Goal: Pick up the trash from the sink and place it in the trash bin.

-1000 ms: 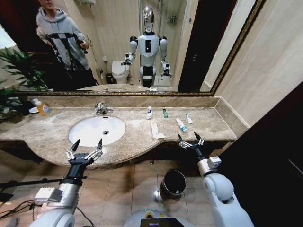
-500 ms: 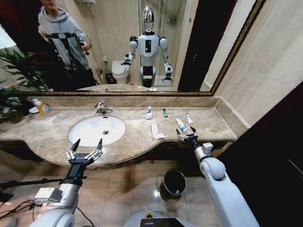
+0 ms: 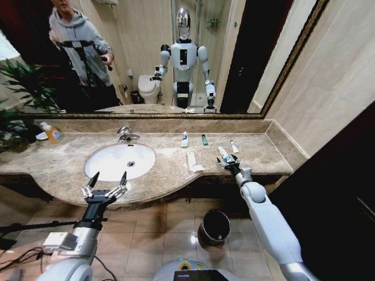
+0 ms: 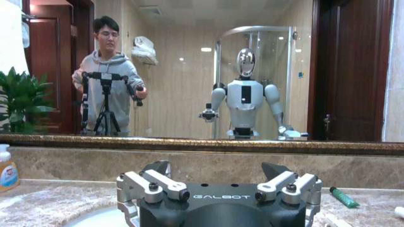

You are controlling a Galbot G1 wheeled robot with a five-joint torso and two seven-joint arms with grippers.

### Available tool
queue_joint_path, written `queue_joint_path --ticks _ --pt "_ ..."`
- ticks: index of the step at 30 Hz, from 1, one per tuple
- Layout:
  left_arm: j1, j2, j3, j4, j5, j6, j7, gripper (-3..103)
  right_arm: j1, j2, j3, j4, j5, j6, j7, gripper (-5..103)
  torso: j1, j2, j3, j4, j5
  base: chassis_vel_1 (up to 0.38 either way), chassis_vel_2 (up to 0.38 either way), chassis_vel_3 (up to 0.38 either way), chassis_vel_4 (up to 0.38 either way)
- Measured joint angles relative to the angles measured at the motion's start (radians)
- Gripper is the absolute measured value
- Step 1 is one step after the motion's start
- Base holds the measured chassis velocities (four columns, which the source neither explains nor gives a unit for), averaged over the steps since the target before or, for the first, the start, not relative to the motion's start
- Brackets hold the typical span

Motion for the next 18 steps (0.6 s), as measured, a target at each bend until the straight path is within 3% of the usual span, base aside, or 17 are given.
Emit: queue_joint_path --ticks 1,3,11,18 --pt "0.0 0.0 0.0 0.0 0.0 0.0 0.0 100 -0.001 0.0 0.001 -0.001 0.001 0.0 -0.001 79 0.0 0.0 0.0 0.0 -0.0001 0.0 0.0 0.0 0.0" --pt "0.0 0.0 0.0 0.0 0.0 0.0 0.0 100 -0.002 0.0 0.004 -0.002 0.003 0.0 -0.003 79 0.0 0.0 0.0 0.0 -0.0001 0.0 0.0 0.0 0.0" --pt "0.0 0.0 0.0 0.0 0.0 0.0 0.0 100 -0.015 0.003 0.02 0.008 0.019 0.003 -0.006 40 0.0 0.0 0.0 0.0 -0.0001 0.0 0.0 0.0 0.0" --pt "0.0 0.0 0.0 0.0 0.0 0.0 0.0 100 -0.032 0.004 0.034 0.035 0.02 0.003 -0.005 28 0.0 0.0 0.0 0.0 -0.0001 0.0 0.0 0.0 0.0"
